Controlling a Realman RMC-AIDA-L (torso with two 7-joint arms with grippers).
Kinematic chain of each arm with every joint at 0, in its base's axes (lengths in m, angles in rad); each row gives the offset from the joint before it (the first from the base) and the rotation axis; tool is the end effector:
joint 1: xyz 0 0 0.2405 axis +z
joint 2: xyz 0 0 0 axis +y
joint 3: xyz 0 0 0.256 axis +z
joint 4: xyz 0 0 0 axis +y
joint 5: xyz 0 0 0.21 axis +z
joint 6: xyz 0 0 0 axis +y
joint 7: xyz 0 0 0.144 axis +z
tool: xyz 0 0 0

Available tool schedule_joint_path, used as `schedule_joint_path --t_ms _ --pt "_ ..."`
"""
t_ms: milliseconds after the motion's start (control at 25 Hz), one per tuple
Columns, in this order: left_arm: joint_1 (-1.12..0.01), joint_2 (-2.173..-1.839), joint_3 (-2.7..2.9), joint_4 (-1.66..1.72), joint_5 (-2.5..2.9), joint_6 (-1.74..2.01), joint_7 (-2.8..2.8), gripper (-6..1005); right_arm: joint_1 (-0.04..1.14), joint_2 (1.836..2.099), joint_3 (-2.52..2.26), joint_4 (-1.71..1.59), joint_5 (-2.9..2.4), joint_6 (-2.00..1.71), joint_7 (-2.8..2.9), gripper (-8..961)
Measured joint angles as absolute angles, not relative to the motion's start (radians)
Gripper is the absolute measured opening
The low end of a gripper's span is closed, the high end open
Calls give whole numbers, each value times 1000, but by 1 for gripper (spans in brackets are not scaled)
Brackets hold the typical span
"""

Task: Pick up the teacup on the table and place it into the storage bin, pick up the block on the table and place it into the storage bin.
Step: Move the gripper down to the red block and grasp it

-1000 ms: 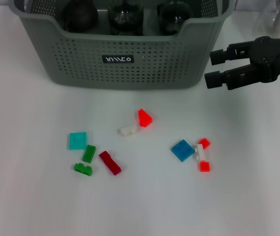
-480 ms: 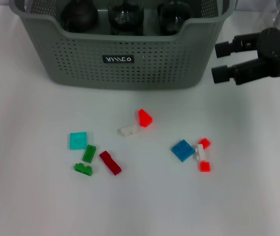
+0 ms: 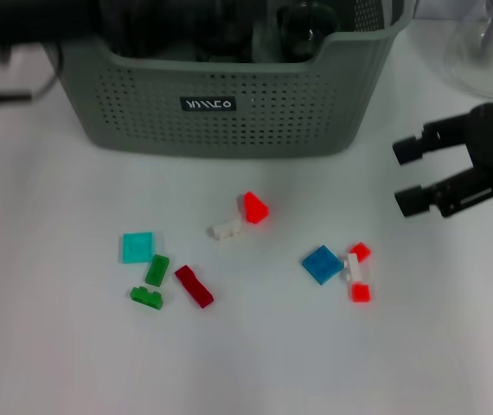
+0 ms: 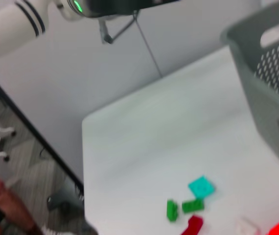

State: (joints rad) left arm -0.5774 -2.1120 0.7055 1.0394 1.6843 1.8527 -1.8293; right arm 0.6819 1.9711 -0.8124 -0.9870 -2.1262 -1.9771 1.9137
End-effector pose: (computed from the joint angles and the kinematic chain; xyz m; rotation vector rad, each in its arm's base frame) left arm -0.1563 0.3339 0.0713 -2.7890 -0.5215 -1.1913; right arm 0.1893 0.3367 0.0666 2.9438 -0.6838 -0.3220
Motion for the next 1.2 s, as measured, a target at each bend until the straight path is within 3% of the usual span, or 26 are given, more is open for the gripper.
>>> schedule_joint_path --t_ms 320,520,720,960,1200 --pt "-537 -2091 721 841 1819 1959 -1568 835 692 1976 -865 -1048 -2220 -1981 1933 944" --pt "-523 -2062 715 701 1878 1936 -1444 832 717 2013 -887 -1111 -2305 -1973 1953 944" --pt "-484 -2064 716 685 1895 1921 -1377 831 746 2039 -906 -1140 -2390 -1971 1967 944" --pt "-459 -2069 711 682 1905 1907 -1358 830 777 2087 -948 -1207 -2478 -1959 1976 944" --pt "-464 -2066 710 678 1944 1903 -1357 831 783 2097 -1024 -1236 -2516 -1944 1979 944"
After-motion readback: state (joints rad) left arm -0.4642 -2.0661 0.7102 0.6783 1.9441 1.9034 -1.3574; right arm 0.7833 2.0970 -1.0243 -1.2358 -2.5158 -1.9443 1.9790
